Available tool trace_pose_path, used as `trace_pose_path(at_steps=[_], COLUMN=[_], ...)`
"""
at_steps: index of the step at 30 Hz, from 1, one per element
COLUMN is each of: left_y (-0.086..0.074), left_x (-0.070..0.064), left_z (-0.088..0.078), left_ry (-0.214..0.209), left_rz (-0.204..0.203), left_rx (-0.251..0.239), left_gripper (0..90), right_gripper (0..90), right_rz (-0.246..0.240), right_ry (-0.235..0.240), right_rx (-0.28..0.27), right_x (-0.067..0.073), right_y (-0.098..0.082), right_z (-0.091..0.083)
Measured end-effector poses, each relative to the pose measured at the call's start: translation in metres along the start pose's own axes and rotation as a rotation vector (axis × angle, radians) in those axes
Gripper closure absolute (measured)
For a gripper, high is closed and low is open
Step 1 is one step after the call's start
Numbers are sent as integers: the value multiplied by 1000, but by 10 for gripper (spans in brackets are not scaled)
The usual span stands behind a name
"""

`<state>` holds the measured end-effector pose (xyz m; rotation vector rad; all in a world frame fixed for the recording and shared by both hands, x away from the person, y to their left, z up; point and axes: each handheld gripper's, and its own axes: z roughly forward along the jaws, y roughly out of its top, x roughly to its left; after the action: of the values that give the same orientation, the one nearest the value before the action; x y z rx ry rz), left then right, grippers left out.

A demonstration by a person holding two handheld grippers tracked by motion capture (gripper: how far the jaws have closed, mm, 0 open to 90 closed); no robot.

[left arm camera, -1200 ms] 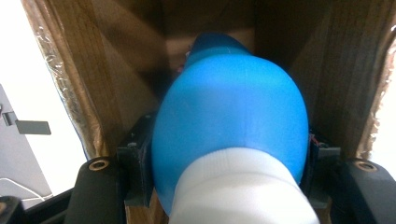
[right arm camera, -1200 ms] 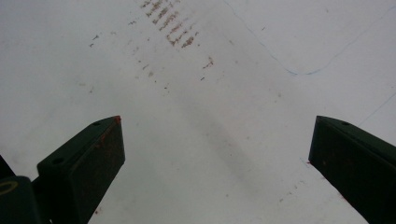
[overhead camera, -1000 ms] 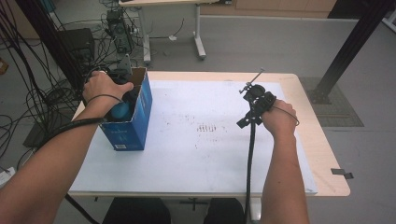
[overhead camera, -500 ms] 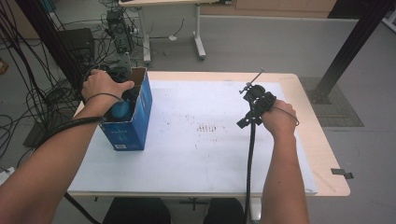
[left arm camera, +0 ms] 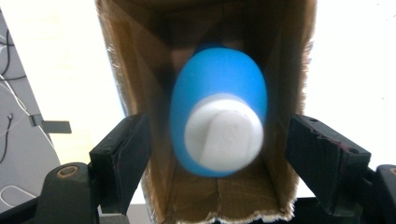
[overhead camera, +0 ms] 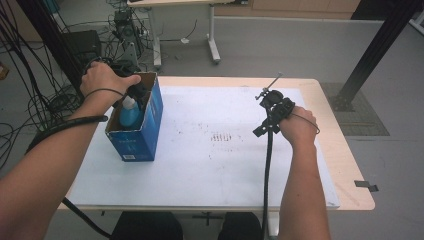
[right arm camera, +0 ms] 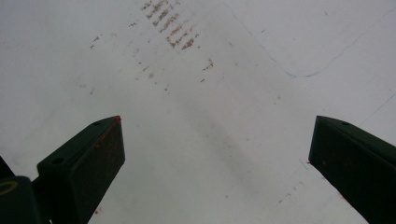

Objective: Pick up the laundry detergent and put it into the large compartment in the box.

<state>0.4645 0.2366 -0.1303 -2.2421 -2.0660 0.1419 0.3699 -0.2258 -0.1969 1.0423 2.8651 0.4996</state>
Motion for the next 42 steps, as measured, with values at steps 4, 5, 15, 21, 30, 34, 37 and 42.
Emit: trace_pose_path(at_steps=[4,5,15,21,30,34,37,42], left_y=[-2,-1,-6,-12,-24,-31,-34,-43], left_x=[-1,-1,-3,-17,-34,-49,-60,-84], left_z=[-13,-15,-43,-58,-65,-62,-60,-61], left_ry=[-7,-14,-63,-65,-102,-112,-134,-152], left_rz=[24,31,106,197,373,454,513,639], left_rx=[-10,-2,-20,-42,-75,-76,-69,-70], left_gripper=[197,186,86,48,49,49,49,49], right_gripper=[35,35,36,36,35,36,35,36], right_rz=[-1,2,0,-1,5,7,8,14], right_ry=[0,1,0,2,-3,-6,-8,-14], right_rx=[0,3,6,11,19,23,23,30], right_x=[0,1,1,1,0,0,0,1], right_y=[0,1,2,4,3,3,3,2], right_z=[0,-1,1,4,3,2,2,1])
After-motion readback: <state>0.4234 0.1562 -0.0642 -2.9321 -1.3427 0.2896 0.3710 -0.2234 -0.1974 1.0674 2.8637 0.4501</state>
